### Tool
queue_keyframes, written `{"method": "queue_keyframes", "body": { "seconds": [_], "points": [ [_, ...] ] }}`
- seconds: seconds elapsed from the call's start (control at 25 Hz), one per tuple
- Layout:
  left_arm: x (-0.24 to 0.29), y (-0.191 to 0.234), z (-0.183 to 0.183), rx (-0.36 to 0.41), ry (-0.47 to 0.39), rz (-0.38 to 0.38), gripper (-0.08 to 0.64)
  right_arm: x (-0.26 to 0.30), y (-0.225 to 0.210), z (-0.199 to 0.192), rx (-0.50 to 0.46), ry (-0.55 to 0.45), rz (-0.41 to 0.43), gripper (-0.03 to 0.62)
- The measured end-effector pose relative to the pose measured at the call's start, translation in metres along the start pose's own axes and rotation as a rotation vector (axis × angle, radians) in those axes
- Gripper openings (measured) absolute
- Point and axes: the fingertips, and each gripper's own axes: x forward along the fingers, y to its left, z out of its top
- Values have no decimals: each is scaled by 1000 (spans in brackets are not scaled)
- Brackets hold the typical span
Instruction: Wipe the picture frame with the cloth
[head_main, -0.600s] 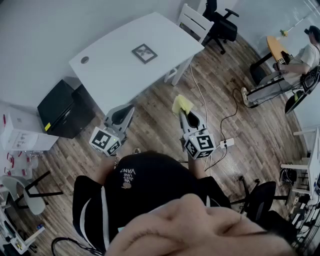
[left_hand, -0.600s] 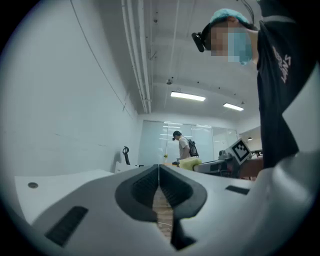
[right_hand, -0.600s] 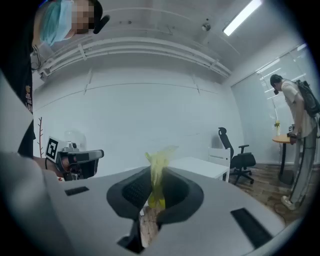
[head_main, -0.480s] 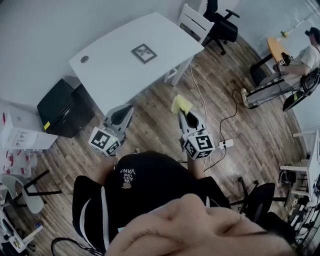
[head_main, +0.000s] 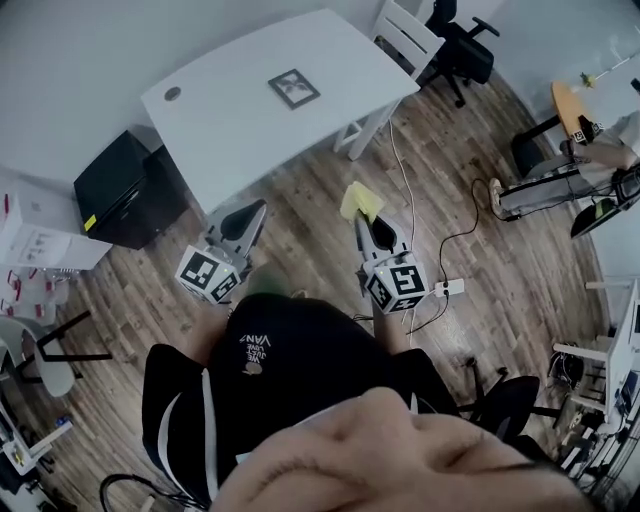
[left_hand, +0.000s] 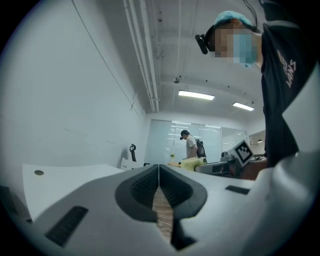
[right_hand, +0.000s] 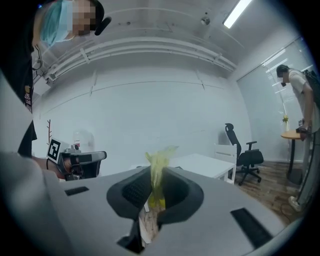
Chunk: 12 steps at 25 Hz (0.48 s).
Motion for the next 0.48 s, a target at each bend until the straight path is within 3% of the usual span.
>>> {"method": "queue_keyframes", "body": {
  "seconds": [0.24, 0.48],
  "points": [
    [12, 10, -8, -20, 12, 1, 15, 19, -7, -6, 21, 15, 20, 44],
    [36, 51, -10, -31, 19, 4, 16, 68, -17, 0, 16, 25, 33, 43]
  ]
}}
